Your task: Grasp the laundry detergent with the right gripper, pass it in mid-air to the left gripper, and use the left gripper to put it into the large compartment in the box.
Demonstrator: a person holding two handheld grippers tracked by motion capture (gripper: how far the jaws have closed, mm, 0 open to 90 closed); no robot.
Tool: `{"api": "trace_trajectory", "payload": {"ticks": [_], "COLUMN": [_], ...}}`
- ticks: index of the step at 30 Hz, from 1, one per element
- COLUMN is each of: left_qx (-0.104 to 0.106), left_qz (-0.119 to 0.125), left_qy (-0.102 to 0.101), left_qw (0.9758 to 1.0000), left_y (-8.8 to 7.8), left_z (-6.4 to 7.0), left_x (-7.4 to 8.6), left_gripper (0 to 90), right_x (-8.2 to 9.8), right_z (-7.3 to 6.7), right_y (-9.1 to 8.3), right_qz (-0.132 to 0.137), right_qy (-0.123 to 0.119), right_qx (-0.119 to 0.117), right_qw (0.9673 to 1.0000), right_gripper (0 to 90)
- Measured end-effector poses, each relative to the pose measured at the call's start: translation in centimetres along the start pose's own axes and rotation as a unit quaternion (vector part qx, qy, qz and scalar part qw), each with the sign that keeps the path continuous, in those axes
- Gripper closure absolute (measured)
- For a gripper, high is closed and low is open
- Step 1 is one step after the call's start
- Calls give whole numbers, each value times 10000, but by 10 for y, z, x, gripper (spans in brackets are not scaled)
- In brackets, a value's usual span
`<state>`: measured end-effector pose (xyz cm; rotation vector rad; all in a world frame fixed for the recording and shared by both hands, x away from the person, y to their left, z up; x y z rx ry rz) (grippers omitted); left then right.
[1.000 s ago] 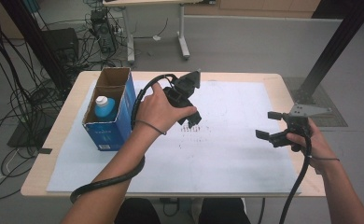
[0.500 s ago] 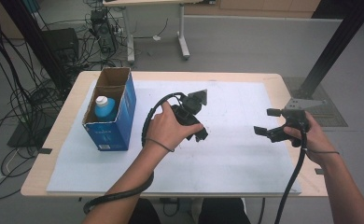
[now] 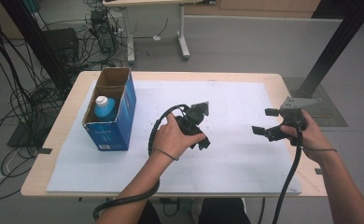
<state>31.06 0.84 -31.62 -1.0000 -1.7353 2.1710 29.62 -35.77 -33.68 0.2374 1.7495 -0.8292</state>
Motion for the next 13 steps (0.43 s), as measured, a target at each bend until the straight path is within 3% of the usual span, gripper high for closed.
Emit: {"api": "trace_trajectory", "payload": {"ticks": [13], "left_qx": [-83], "left_qz": [57], "left_qy": [-8], "left_qw": [9999], "left_y": [-3], "left_z": [1], "left_x": [2], "left_gripper": [89], "right_x": [-1], "right_z": [0], "right_y": [0], "right_qz": [22], "right_qy": [-11], "right_qx": [10], "right_qw": [10000], "right_gripper": [11]}}
Point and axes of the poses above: each handheld gripper's, and its own axes: y roughly forward along the jaws, x roughly out of its underside, z roughly to its right, the point moved 8 cm from there along y, roughly forward along the jaws, and after that the axes turned 11 degrees about z, right-handed, at the moved point
